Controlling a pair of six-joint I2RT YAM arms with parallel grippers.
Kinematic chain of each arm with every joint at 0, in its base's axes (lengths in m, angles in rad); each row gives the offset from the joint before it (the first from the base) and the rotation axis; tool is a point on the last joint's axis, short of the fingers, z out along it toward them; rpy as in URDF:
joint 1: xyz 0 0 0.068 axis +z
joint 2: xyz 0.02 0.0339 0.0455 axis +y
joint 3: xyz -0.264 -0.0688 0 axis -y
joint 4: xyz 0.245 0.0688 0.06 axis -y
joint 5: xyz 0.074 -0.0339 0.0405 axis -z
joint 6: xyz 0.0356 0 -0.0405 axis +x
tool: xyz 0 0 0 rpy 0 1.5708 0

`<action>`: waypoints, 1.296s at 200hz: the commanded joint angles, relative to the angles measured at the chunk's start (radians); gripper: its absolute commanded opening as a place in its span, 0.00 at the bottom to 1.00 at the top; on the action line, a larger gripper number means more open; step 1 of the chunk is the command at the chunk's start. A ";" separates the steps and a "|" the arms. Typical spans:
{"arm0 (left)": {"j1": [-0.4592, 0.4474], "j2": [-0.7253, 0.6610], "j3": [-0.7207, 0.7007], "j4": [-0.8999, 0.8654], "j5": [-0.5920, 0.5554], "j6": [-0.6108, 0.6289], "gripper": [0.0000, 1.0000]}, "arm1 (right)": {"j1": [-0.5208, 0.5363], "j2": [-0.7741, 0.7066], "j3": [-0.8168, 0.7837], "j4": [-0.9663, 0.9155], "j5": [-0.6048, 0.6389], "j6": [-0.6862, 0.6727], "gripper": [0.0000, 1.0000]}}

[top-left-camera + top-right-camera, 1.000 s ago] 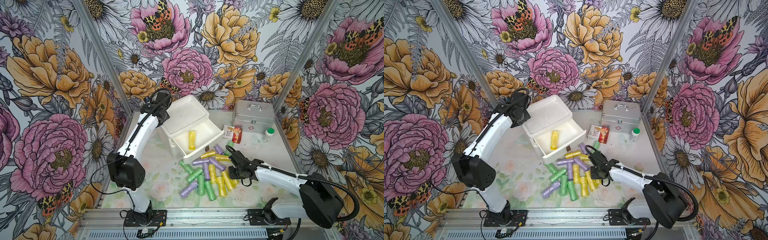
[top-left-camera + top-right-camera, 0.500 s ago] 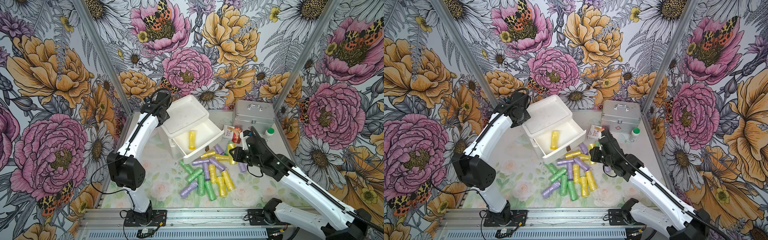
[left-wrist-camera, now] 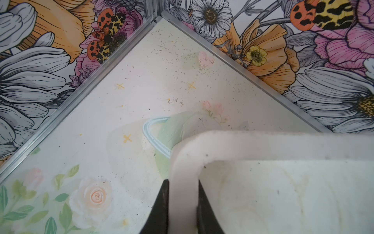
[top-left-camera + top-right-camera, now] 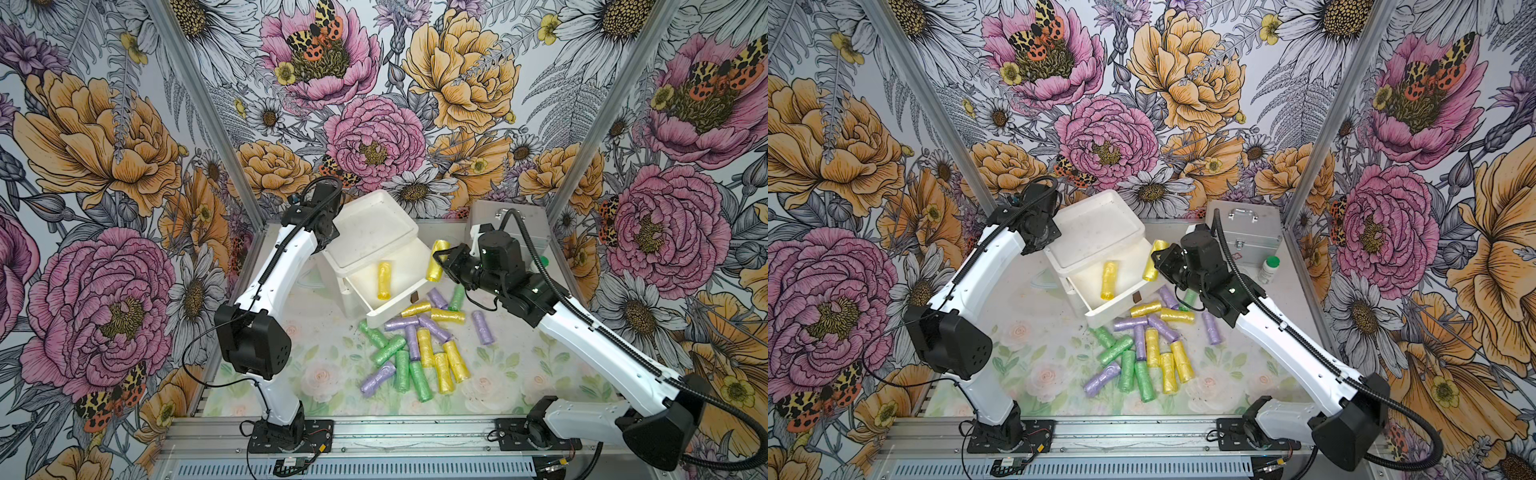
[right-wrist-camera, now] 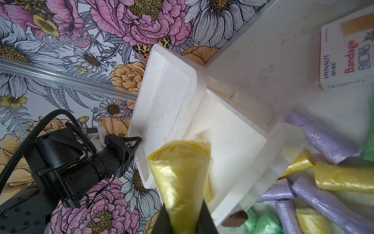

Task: Sort the rolls of trash bags by color and place them into the drawer
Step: Place the roll of trash bags in the drawer.

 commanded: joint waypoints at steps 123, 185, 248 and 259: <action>0.004 0.087 -0.053 0.026 0.206 -0.117 0.00 | 0.101 0.228 0.099 0.121 0.004 0.128 0.23; 0.006 0.086 -0.055 0.024 0.206 -0.115 0.00 | 0.102 0.226 0.104 0.120 -0.013 0.084 0.71; 0.012 0.084 -0.049 0.024 0.206 -0.102 0.00 | 0.064 0.030 -0.023 0.026 -0.023 -0.318 0.70; 0.013 0.083 -0.049 0.026 0.206 -0.100 0.00 | 0.062 -0.014 -0.062 -0.028 -0.009 -0.396 0.70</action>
